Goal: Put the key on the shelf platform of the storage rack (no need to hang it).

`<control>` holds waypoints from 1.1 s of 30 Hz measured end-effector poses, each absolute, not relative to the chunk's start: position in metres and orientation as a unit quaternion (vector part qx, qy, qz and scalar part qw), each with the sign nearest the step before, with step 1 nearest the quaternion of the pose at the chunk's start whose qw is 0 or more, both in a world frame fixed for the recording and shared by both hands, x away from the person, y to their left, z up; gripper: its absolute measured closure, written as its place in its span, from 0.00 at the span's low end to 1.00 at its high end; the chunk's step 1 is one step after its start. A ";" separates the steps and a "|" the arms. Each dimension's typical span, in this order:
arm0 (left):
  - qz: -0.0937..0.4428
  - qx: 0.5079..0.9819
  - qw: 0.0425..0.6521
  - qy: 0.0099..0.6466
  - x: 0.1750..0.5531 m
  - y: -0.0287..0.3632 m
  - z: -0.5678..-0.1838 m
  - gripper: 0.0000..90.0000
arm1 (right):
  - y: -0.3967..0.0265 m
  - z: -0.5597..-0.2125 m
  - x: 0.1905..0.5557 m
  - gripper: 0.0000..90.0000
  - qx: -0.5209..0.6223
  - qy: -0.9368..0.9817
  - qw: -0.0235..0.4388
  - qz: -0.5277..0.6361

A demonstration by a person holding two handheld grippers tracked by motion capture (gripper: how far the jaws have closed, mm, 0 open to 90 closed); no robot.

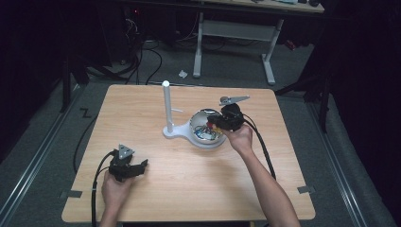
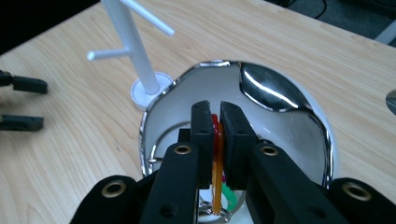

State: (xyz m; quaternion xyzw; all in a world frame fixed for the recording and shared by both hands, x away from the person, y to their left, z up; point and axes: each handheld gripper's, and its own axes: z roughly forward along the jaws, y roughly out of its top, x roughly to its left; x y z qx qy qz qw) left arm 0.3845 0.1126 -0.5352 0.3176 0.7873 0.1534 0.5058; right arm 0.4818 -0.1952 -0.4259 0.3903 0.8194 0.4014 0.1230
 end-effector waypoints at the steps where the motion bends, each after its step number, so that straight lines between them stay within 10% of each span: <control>1: 0.153 0.318 0.506 0.787 0.384 0.113 -0.535 0.32 | -0.195 -0.428 0.482 0.94 0.389 0.821 0.125 0.400; 33: 0.153 0.318 0.506 0.787 0.385 0.113 -0.535 0.32 | -0.228 -0.414 0.459 0.56 0.417 0.792 0.176 0.411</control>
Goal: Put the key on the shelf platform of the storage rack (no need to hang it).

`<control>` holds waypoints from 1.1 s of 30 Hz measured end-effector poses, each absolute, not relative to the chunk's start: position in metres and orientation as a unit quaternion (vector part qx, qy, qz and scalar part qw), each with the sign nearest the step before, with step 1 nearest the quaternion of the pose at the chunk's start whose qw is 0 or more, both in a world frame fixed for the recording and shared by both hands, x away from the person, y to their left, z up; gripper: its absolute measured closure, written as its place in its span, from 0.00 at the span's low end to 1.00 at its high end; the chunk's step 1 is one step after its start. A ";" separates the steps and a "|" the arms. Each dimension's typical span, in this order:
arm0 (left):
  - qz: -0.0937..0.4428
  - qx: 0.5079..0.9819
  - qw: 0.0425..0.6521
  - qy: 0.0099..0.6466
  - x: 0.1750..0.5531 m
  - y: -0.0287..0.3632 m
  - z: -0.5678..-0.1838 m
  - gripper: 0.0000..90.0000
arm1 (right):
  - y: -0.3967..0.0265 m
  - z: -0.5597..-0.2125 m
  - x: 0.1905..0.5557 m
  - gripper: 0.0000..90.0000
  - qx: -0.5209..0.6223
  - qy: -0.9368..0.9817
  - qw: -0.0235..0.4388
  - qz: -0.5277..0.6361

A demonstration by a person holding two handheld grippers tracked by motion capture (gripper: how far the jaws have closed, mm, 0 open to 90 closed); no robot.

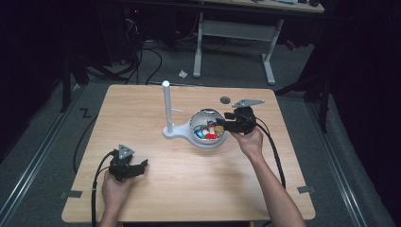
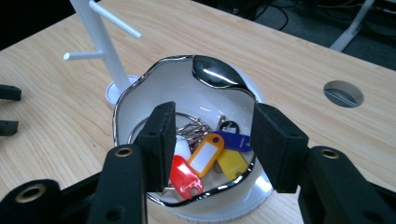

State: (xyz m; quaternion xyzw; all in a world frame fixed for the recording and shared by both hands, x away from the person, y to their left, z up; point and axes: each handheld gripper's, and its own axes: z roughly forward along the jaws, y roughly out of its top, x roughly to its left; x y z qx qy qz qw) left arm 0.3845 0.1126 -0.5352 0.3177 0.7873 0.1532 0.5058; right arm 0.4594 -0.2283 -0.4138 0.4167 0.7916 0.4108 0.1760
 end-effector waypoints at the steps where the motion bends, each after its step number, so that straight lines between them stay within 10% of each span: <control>1: 0.153 0.318 0.506 0.787 0.385 0.113 -0.535 0.32 | -0.230 -0.413 0.457 0.56 0.418 0.789 0.179 0.414; 33: 0.153 0.318 0.506 0.787 0.385 0.113 -0.535 0.32 | -0.278 -0.389 0.406 0.51 0.447 0.754 0.224 0.426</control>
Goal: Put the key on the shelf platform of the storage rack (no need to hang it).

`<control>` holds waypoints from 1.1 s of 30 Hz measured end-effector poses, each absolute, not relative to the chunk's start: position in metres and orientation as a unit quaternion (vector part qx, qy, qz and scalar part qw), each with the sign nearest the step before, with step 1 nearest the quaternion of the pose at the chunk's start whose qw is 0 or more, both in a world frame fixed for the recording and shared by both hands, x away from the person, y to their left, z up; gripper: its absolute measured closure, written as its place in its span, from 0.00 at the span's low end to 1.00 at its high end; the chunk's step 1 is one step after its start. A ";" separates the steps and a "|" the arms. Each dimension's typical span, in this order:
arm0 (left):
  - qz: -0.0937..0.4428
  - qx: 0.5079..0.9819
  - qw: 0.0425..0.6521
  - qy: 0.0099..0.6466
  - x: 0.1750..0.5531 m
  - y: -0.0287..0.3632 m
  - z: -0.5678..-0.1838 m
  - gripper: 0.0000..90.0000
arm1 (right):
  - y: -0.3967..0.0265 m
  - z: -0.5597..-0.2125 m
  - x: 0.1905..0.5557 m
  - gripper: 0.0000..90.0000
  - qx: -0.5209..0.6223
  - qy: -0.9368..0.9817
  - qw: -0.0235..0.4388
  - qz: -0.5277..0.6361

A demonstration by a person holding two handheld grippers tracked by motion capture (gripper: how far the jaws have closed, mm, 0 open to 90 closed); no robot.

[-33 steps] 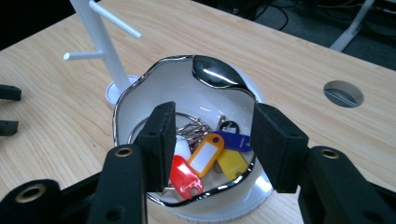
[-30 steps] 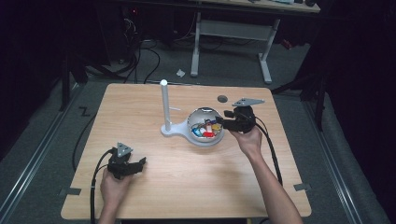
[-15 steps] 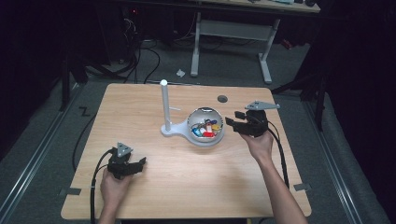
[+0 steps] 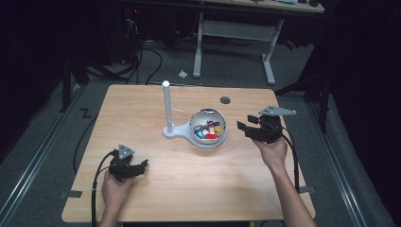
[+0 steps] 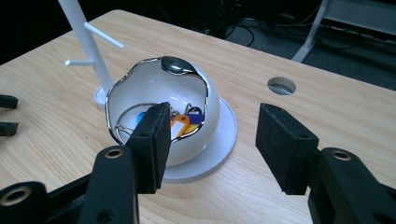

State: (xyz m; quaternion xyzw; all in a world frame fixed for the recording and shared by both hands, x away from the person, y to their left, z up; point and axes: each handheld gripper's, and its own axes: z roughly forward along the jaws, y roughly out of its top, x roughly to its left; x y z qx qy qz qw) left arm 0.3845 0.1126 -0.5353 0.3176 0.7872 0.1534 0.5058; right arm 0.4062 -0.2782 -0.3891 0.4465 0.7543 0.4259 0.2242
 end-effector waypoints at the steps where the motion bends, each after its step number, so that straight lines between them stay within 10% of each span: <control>1: 0.153 0.318 0.506 0.787 0.385 0.113 -0.535 0.32 | -0.279 -0.388 0.405 0.51 0.445 0.754 0.225 0.427; 33: 0.154 0.319 0.506 0.787 0.385 0.113 -0.535 0.32 | -0.309 -0.390 0.363 0.53 0.472 0.731 0.234 0.435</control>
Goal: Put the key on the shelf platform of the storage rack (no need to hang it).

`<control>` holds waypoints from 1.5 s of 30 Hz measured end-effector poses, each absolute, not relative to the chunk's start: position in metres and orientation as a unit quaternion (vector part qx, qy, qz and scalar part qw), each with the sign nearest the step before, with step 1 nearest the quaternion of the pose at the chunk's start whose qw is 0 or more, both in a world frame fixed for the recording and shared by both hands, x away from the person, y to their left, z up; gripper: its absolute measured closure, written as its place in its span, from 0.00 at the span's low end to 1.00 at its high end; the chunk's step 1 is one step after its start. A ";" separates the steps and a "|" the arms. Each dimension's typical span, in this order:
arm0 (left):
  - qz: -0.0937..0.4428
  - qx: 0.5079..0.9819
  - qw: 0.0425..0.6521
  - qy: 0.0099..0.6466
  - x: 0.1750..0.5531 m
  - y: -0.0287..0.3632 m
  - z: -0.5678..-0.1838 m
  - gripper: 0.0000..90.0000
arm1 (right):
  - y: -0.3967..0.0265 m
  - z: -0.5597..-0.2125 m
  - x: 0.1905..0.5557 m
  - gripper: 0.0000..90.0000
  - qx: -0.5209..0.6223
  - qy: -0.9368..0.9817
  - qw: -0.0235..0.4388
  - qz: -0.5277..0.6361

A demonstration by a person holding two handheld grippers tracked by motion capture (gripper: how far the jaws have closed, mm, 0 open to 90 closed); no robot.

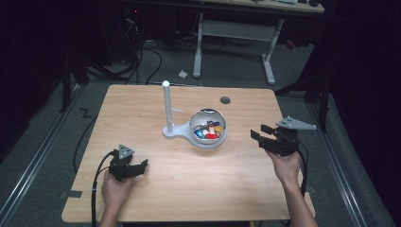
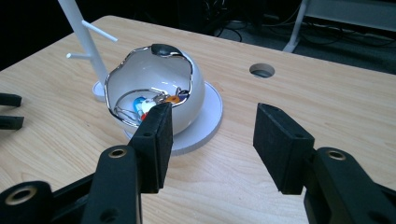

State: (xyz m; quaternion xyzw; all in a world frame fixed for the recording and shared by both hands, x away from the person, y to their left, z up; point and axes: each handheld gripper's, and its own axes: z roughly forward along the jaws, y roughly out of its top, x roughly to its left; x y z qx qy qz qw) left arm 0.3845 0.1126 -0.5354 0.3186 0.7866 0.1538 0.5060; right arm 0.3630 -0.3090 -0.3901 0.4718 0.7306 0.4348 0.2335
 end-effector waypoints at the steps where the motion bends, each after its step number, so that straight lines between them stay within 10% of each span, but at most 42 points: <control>1: 0.154 0.318 0.506 0.787 0.385 0.113 -0.535 0.32 | -0.309 -0.390 0.363 0.53 0.472 0.731 0.234 0.435; 45: 0.151 0.315 0.504 0.790 0.384 0.112 -0.535 0.32 | -0.328 -0.440 0.334 0.52 0.505 0.712 0.223 0.433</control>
